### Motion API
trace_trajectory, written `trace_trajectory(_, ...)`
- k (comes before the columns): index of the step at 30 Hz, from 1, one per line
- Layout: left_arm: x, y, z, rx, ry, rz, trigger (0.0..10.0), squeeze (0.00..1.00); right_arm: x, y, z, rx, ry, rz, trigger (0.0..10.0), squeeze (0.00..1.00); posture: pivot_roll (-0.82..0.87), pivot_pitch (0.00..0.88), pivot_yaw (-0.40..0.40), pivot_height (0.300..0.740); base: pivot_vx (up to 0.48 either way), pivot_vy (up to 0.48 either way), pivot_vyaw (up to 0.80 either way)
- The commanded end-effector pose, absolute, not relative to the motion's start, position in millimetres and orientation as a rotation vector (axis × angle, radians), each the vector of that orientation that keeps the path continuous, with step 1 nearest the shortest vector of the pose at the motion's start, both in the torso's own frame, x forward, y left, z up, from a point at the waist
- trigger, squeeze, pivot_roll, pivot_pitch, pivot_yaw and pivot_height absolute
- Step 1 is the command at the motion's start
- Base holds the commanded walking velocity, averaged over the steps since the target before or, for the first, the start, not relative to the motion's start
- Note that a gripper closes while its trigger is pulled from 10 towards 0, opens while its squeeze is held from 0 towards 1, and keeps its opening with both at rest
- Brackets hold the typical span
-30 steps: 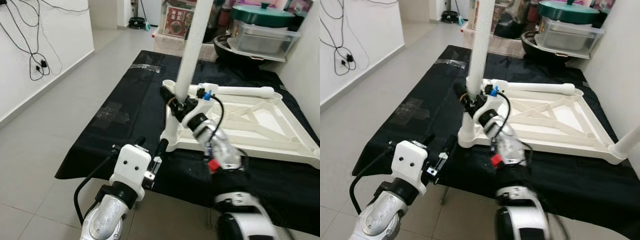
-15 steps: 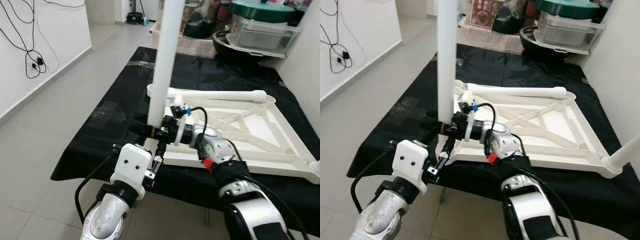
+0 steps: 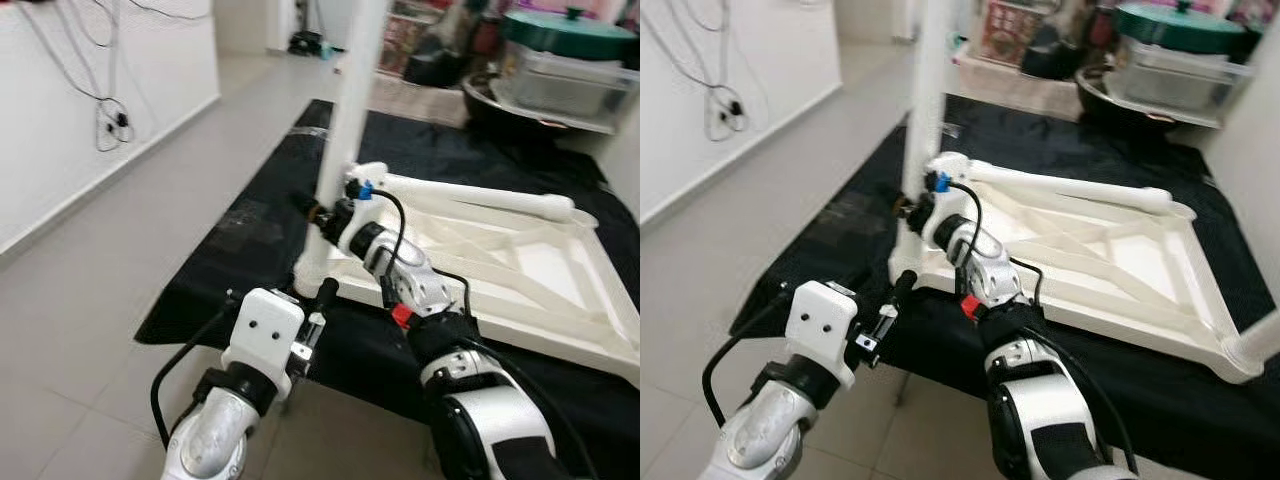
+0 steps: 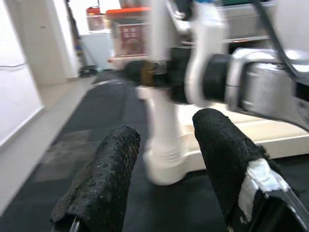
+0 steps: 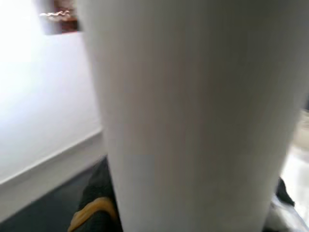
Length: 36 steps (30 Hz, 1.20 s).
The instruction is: Building children table
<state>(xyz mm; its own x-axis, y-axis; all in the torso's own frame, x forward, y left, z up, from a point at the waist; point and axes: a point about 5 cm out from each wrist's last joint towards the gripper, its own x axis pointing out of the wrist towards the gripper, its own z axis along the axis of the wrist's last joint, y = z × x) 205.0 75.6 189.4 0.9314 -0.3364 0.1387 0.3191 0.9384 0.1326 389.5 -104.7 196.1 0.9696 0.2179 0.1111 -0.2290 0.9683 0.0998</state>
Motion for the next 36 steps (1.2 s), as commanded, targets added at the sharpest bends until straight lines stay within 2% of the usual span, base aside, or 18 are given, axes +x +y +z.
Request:
trace_trajectory(1, 205.4, 75.4, 187.0, 0.114, -0.150, -0.334, 10.0, 0.00, 388.5, -128.6, 184.1, 0.109, -0.060, 0.070, 0.0, 0.00, 0.15, 0.076, -0.099, 0.740, 0.000, 0.000, 0.00)
trace_trajectory(4, 205.5, 75.5, 187.2, 0.115, -0.152, -0.334, 10.0, 0.00, 378.7, -143.4, 170.1, 0.093, 0.011, -0.203, 0.0, 0.00, 0.15, 0.074, -0.099, 0.740, 0.000, 0.000, 0.00)
trace_trajectory(7, 205.6, 75.9, 187.6, 0.115, -0.153, -0.333, 10.0, 0.00, 372.3, -143.2, 166.3, 0.092, 0.043, -0.293, 0.0, 0.00, 0.15, 0.075, -0.101, 0.740, 0.000, 0.000, 0.00)
trace_trajectory(9, 205.7, 76.4, 187.8, 0.116, -0.154, -0.332, 10.0, 0.00, 363.4, -128.5, 163.3, 0.115, 0.098, -0.343, 0.0, 0.00, 0.15, 0.072, -0.100, 0.740, 0.000, 0.000, 0.00)
trace_trajectory(10, 205.5, 76.3, 187.7, 0.117, -0.154, -0.332, 10.0, 0.00, 361.6, -118.6, 165.6, 0.132, 0.097, -0.324, 10.0, 0.00, 0.15, 0.069, -0.101, 0.740, 0.000, 0.000, 0.00)
trace_trajectory(14, 205.3, 76.0, 187.4, 0.117, -0.154, -0.334, 10.0, 0.00, 365.6, -96.3, 182.0, 0.229, -0.010, -0.178, 10.0, 0.00, 0.15, 0.065, -0.102, 0.740, 0.000, 0.000, 0.00)
trace_trajectory(15, 205.0, 76.0, 187.2, 0.117, -0.154, -0.333, 10.0, 0.00, 367.3, -92.3, 189.5, 0.240, -0.066, -0.111, 10.0, 1.00, 0.15, 0.062, -0.099, 0.740, 0.000, 0.000, 0.00)
trace_trajectory(20, 204.7, 75.5, 186.9, 0.118, -0.153, -0.332, 10.0, 0.00, 377.0, -95.1, 203.6, 0.258, -0.147, 0.024, 10.0, 1.00, 0.15, 0.058, -0.102, 0.740, 0.000, 0.000, 0.00)
trace_trajectory(21, 204.7, 75.6, 186.9, 0.117, -0.153, -0.332, 10.0, 0.00, 380.0, -92.8, 205.5, 0.291, -0.147, 0.115, 10.0, 0.00, 0.15, 0.058, -0.102, 0.740, 0.000, 0.000, 0.00)
trace_trajectory(22, 204.8, 75.6, 187.0, 0.117, -0.154, -0.332, 10.0, 0.00, 381.4, -91.3, 207.2, 0.296, -0.144, 0.244, 10.0, 0.00, 0.15, 0.055, -0.101, 0.740, 0.000, 0.000, 0.00)
trace_trajectory(23, 204.8, 75.6, 187.0, 0.117, -0.154, -0.332, 10.0, 0.00, 381.4, -91.3, 207.2, 0.296, -0.144, 0.244, 10.0, 0.00, 0.15, 0.055, -0.101, 0.740, 0.000, 0.000, 0.00)
trace_trajectory(25, 204.8, 75.1, 187.1, 0.114, -0.155, -0.335, 10.0, 0.00, 375.6, -85.6, 204.4, 0.270, -0.096, 0.640, 10.0, 0.00, 0.15, 0.052, -0.100, 0.740, 0.000, 0.000, 0.00)
trace_trajectory(27, 204.8, 75.1, 187.1, 0.114, -0.155, -0.335, 10.0, 0.00, 375.6, -85.6, 204.4, 0.270, -0.096, 0.640, 10.0, 0.00, 0.15, 0.052, -0.100, 0.740, 0.000, 0.000, 0.00)
trace_trajectory(29, 204.6, 74.2, 186.8, 0.111, -0.154, -0.340, 10.0, 0.00, 365.3, -84.9, 196.6, 0.228, -0.036, 0.917, 10.0, 0.00, 0.15, 0.047, -0.100, 0.740, 0.000, 0.000, 0.00)
trace_trajectory(30, 204.6, 74.2, 186.8, 0.111, -0.154, -0.340, 10.0, 0.00, 365.3, -84.9, 196.6, 0.228, -0.036, 0.917, 10.0, 0.00, 0.15, 0.047, -0.100, 0.740, 0.000, 0.000, 0.00)
trace_trajectory(31, 204.4, 73.6, 186.4, 0.111, -0.154, -0.344, 10.0, 0.00, 360.0, -84.3, 190.2, 0.203, 0.007, 1.044, 10.0, 0.00, 0.15, 0.046, -0.100, 0.740, 0.000, 0.000, 0.00)
trace_trajectory(33, 204.4, 73.6, 186.4, 0.111, -0.154, -0.344, 10.0, 0.00, 360.0, -84.3, 190.2, 0.203, 0.007, 1.044, 10.0, 0.00, 0.15, 0.046, -0.100, 0.740, 0.000, 0.000, 0.00)
trace_trajectory(36, 204.5, 73.6, 187.0, 0.113, -0.156, -0.342, 10.0, 0.00, 352.0, -78.6, 174.4, 0.145, 0.105, 1.262, 10.0, 0.00, 0.17, 0.042, -0.108, 0.740, 0.000, 0.000, 0.00)
